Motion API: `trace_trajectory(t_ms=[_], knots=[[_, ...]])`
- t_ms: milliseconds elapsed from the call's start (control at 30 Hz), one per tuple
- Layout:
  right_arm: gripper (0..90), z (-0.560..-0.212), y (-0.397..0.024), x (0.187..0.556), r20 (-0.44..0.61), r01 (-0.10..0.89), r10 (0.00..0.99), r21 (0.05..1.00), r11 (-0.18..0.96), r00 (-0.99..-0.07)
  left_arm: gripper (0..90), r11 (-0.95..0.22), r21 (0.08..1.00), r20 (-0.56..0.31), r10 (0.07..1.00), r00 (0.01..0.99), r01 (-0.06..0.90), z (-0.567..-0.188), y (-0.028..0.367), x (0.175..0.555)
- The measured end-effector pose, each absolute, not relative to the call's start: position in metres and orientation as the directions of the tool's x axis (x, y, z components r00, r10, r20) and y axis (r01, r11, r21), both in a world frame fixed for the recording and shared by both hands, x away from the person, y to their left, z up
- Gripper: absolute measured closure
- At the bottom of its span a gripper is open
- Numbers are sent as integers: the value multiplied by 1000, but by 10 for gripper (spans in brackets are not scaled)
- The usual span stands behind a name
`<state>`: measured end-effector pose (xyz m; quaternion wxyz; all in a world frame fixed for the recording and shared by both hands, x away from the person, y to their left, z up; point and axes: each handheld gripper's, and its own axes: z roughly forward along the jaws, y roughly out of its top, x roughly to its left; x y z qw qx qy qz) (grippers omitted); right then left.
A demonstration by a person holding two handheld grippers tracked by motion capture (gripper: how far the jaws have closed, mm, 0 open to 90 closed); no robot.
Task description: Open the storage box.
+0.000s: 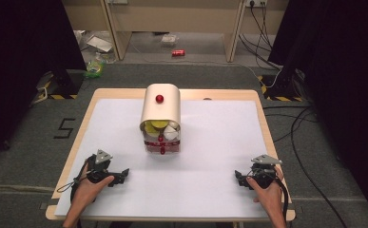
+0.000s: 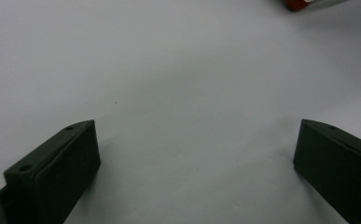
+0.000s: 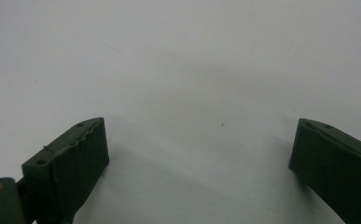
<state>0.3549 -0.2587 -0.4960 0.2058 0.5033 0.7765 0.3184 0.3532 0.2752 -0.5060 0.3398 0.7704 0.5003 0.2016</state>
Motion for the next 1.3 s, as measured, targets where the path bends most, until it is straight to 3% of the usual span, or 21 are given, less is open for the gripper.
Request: trace_trajectory(t_ms=[533,633,700,1300], knots=[[44,-496,-259,355,2,651,913,701,290,-408,14,-265,733,-26,909,415,626,-505,275,352],[44,-496,-259,355,2,651,913,701,290,-408,159,-265,748,-24,905,424,608,-503,277,352],[44,-496,-259,355,2,651,913,701,290,-409,174,-266,751,-21,906,424,605,-502,278,352],[44,-496,-259,355,1,651,913,701,290,-409,150,-268,815,-23,871,491,514,-473,258,337]])
